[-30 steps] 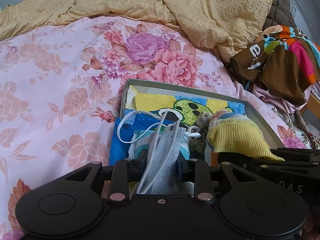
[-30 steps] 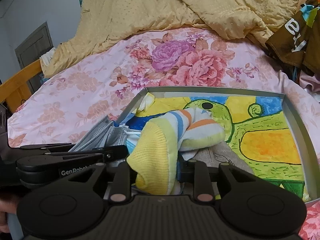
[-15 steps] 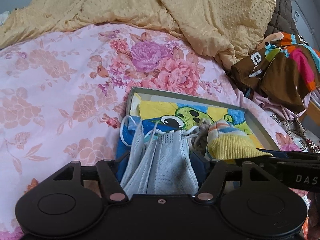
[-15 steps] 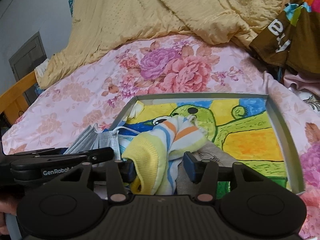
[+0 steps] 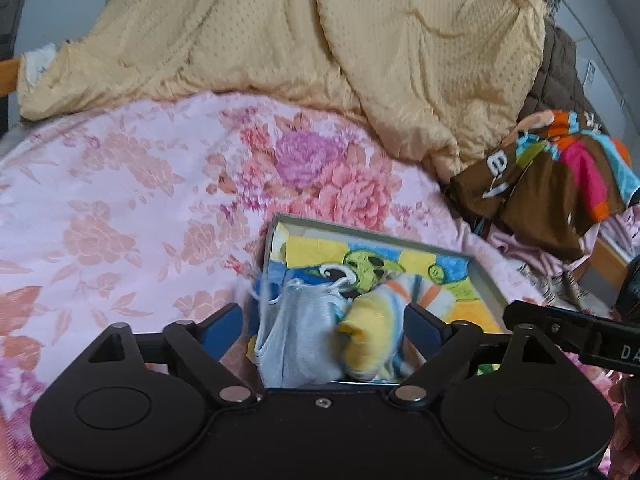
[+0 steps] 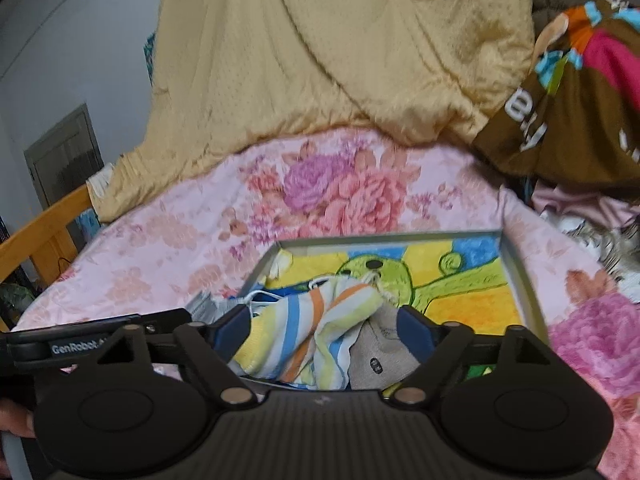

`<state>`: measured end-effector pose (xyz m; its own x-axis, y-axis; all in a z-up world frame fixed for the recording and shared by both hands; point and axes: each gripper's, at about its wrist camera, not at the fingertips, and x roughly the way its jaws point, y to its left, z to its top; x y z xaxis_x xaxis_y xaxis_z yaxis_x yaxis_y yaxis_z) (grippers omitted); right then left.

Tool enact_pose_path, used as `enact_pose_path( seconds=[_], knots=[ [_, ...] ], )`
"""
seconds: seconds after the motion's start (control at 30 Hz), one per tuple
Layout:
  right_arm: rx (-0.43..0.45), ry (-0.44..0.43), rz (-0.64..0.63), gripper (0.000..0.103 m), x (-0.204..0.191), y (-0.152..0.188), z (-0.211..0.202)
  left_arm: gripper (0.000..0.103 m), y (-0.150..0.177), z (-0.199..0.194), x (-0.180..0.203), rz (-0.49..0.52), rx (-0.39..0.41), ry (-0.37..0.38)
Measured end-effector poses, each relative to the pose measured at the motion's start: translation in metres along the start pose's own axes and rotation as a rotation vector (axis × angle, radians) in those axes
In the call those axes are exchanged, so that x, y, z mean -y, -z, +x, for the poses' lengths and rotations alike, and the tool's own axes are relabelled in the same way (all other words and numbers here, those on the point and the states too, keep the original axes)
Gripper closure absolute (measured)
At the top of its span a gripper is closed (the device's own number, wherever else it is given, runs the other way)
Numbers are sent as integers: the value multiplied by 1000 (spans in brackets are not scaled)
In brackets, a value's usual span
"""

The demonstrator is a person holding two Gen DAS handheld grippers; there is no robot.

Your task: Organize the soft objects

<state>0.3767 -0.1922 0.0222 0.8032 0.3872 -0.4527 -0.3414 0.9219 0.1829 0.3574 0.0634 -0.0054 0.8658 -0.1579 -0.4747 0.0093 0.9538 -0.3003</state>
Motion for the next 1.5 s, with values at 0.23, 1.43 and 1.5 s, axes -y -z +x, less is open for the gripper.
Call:
enact_pose_path(
  seconds=[0.23,1.43,1.5],
  knots=[
    [94,-14,7,7,-3,4,-49,6,-2,-50,12,-4,74,0],
    [178,-7,-124,0,-56,97,-202,1,97,-215,49,99,121,10],
    [171,-6,-125,0,-57,101,-205,1,99,-218,49,97,107,8]
  ],
)
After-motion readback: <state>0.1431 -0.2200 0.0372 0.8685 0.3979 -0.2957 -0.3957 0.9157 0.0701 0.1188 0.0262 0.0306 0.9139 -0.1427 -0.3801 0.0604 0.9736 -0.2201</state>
